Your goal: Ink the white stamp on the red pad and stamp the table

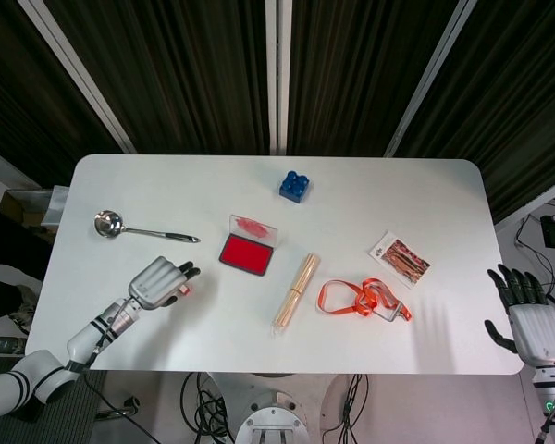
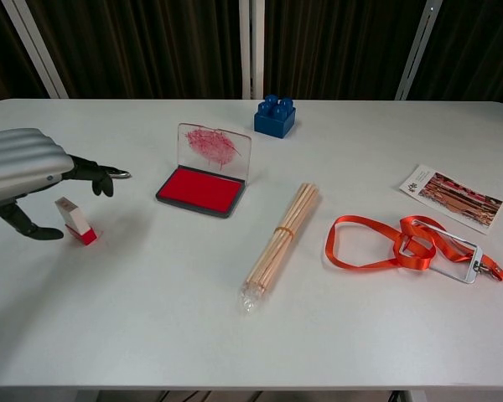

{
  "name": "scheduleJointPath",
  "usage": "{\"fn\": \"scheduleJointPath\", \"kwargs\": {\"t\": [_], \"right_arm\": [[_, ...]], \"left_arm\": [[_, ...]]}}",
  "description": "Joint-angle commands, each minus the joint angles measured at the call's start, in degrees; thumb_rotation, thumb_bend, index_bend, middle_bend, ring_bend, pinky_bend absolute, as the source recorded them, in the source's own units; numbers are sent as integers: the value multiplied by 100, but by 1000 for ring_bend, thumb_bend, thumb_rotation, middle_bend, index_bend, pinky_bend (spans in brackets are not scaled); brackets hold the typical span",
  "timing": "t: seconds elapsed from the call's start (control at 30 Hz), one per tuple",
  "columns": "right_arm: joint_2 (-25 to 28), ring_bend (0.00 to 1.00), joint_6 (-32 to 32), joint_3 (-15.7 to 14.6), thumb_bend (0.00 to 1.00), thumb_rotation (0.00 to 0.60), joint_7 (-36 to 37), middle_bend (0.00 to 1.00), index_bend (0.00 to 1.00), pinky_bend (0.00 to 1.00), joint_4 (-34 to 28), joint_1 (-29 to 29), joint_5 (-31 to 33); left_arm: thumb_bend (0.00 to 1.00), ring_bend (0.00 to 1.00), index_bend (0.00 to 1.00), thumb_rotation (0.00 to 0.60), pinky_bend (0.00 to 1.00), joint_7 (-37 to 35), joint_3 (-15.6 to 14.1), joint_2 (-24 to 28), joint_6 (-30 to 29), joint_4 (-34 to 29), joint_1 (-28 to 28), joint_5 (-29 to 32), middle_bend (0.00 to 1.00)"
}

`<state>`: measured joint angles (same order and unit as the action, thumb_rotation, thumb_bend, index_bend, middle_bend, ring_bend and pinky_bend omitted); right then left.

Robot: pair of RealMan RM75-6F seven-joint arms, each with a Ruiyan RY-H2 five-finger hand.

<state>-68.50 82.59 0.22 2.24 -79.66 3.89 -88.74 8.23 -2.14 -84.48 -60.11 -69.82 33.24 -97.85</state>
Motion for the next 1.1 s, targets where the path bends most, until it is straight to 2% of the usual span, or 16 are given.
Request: {"fn": "scheduleJointPath", "kwargs": {"t": [0.03,0.4,0.63,1.1], "right_arm": [[-6,0,-13,-1,230,600,-23,0,0,0,-10,8,2],[10,0,-19,-2,230,600,-113,0,0,0,-76,10,15],[18,0,-37,0,231,600,-142,0,0,0,-104,23,18],[36,0,-49,2,230,600,-187,0,0,0,-149,35,26]], "left_arm": [[195,857,352,600,954,10,-59,-63,-92,169,-25,-25,371],[236,876,460,600,976,-508,-211,-370,-545,826,-31,-246,455],[243,876,466,600,977,-724,-279,-502,-622,1146,-1,-269,460],[285,876,479,600,977,-848,-364,-606,-586,1343,64,-225,466]]}}
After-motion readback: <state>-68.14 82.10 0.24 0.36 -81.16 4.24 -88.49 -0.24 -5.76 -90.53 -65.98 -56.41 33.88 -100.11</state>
